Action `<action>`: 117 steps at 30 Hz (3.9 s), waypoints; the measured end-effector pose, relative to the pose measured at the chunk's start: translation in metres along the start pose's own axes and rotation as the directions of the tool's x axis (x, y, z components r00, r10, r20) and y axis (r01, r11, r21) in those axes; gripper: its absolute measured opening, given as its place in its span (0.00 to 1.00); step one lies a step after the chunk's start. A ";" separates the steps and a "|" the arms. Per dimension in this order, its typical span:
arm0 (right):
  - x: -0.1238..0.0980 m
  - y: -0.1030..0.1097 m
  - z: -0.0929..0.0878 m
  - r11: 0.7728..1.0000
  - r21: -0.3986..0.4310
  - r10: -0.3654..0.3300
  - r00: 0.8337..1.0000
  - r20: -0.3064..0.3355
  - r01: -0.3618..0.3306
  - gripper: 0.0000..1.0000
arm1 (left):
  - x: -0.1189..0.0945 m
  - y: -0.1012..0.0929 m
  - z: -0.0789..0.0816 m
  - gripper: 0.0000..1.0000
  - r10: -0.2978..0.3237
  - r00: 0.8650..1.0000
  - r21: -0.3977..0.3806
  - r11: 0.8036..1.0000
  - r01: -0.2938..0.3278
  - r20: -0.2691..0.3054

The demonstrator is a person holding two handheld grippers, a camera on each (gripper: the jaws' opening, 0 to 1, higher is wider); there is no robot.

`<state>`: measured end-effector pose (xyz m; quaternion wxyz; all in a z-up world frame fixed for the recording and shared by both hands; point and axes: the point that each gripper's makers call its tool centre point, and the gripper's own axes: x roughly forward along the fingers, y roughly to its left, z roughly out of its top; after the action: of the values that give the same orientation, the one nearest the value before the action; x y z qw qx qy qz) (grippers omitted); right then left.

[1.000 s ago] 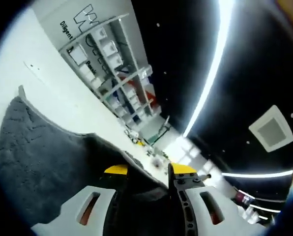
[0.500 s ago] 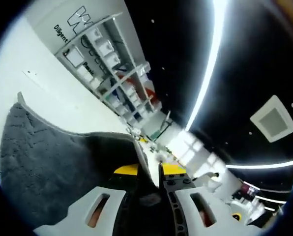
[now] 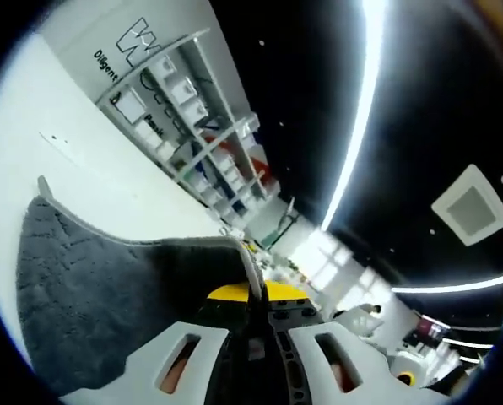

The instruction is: Open the folded towel by lifting each exposed corner and separating the folded layers until the towel lies flat within the target outline without major curled edges

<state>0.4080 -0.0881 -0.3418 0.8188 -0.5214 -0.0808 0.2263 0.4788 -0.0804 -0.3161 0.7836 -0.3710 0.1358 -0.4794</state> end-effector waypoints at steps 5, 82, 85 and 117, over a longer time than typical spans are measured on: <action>-0.005 0.001 0.004 0.988 0.142 0.059 0.998 -0.034 -0.054 0.41 | -0.003 -0.004 0.008 0.03 0.006 1.000 0.063 0.998 -0.008 0.029; -0.126 0.059 -0.010 0.788 0.001 0.615 0.787 0.036 -0.616 0.09 | -0.015 0.033 0.038 0.03 0.118 0.986 0.136 0.982 -0.133 0.114; -0.123 0.057 -0.007 0.793 -0.008 0.609 0.792 0.044 -0.609 0.05 | -0.014 0.032 0.034 0.03 0.148 0.985 0.198 0.966 -0.164 0.095; -0.083 0.043 0.059 0.724 0.406 0.450 0.828 0.334 -0.558 0.03 | -0.027 0.087 0.072 0.03 0.257 0.955 0.467 0.870 -0.160 -0.151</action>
<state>0.3008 -0.0620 -0.3455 0.8159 -0.2728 0.0374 0.5084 0.5628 -0.0024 -0.3326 0.8768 -0.1107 0.1420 -0.4459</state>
